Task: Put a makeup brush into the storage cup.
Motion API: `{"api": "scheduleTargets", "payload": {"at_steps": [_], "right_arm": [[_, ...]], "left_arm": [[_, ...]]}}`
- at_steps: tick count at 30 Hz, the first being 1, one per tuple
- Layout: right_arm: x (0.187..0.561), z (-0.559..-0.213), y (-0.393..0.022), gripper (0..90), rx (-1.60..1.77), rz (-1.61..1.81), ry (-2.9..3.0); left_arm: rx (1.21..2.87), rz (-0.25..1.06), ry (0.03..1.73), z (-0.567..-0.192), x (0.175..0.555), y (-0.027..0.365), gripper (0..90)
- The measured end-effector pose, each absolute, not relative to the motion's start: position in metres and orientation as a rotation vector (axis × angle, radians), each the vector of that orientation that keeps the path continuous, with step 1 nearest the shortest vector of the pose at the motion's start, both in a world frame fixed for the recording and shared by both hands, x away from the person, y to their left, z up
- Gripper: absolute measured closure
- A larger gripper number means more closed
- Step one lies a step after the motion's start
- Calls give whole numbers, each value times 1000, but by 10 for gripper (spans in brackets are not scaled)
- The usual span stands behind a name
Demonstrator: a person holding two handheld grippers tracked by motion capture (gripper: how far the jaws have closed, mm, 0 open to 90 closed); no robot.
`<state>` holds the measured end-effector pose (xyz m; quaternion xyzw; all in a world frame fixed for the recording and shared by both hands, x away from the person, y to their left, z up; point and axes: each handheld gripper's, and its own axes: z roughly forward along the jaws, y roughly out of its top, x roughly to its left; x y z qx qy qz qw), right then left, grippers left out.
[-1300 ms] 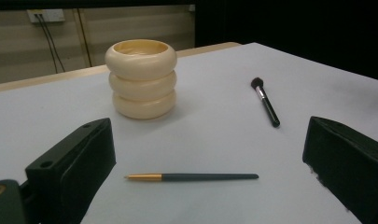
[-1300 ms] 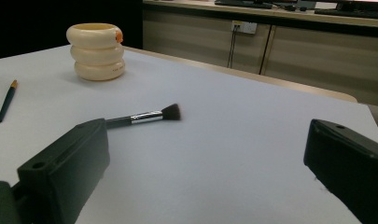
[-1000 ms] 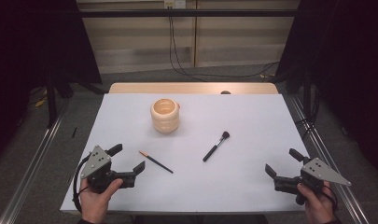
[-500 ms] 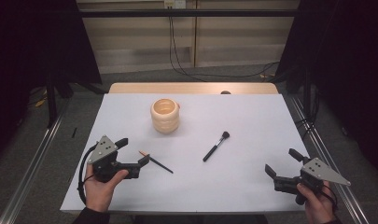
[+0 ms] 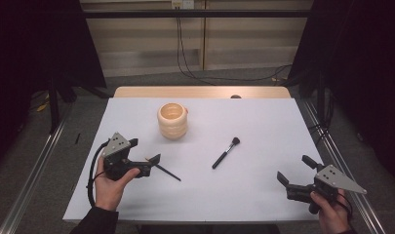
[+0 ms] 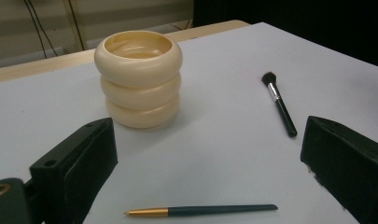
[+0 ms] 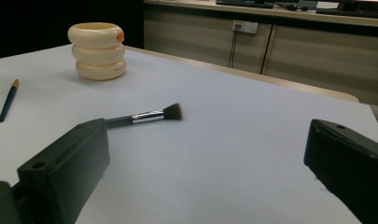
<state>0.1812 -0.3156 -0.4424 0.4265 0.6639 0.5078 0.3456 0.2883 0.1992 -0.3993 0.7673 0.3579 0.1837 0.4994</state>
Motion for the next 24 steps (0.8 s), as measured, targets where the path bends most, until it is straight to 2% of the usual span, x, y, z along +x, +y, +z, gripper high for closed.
{"api": "scheduleTargets", "payload": {"at_steps": [16,24], "right_arm": [[181,-442,-314,0,1100,1315,1734],[181,-442,-314,0,1092,1320,1741]], "left_arm": [[1926,391,909,-388,304,189,53],[1968,314,1024,-392,317,183,56]]}}
